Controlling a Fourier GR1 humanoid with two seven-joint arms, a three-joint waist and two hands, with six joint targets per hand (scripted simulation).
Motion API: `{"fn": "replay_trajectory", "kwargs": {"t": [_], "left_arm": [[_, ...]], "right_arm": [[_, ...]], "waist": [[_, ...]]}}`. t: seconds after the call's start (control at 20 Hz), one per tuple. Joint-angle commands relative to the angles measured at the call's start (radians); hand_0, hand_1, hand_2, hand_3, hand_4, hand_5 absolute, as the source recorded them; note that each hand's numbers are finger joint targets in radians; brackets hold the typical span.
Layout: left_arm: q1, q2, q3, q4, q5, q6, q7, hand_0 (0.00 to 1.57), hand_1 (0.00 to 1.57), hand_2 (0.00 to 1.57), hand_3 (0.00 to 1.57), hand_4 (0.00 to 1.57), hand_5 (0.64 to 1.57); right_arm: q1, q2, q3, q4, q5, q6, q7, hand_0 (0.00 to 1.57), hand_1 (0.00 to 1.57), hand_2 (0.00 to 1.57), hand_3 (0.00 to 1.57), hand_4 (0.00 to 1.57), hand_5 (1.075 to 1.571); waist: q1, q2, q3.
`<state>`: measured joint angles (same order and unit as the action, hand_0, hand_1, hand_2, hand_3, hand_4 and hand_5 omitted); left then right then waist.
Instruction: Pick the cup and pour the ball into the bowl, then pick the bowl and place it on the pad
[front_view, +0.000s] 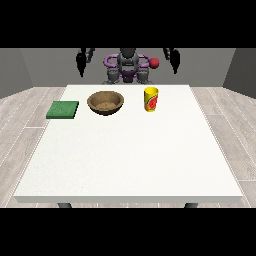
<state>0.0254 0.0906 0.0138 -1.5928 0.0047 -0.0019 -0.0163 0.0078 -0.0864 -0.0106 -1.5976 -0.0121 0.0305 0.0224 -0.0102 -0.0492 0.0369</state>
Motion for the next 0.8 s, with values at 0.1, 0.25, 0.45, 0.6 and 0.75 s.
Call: {"fn": "replay_trajectory", "kwargs": {"t": [0.1,0.25,0.45,0.6,0.75], "left_arm": [[-0.013,0.04,0.011,-0.079,0.003,-0.007,0.066,0.0,0.0,0.0,0.0,0.0,1.562],[-0.025,0.056,0.016,-0.107,0.01,-0.012,0.114,0.0,0.0,0.0,0.0,0.0,1.562],[0.105,-0.087,-0.049,-0.211,0.125,0.049,0.317,0.0,0.0,0.0,0.0,0.0,1.561],[0.146,-0.089,-0.088,-0.325,0.099,0.065,0.369,0.0,0.0,0.0,0.0,0.0,1.553],[0.189,-0.09,-0.124,-0.397,0.084,0.065,0.301,0.0,0.0,0.0,0.0,0.0,1.553]], "right_arm": [[-0.022,-0.024,-0.003,-0.081,-0.009,0.005,0.063,0.0,0.0,0.0,0.0,0.58,1.57],[-0.034,-0.038,-0.009,-0.112,-0.016,0.006,0.108,0.0,0.0,0.0,0.0,0.58,1.57],[0.159,0.063,0.034,-0.221,-0.146,-0.002,0.293,0.0,0.0,0.0,0.0,0.52,1.57],[0.174,0.01,-0.056,-0.314,-0.223,0.003,0.35,0.0,0.0,0.0,0.0,0.52,1.57],[0.221,0.057,0.025,-0.41,-0.17,-0.015,0.316,0.0,0.0,0.0,0.0,0.52,1.569]], "waist": [[0.006,-0.198,-0.0242],[0.003,-0.268,-0.0281],[-0.034,-0.429,-0.0367],[0.004,-0.396,-0.0366],[-0.014,-0.285,-0.037]]}}
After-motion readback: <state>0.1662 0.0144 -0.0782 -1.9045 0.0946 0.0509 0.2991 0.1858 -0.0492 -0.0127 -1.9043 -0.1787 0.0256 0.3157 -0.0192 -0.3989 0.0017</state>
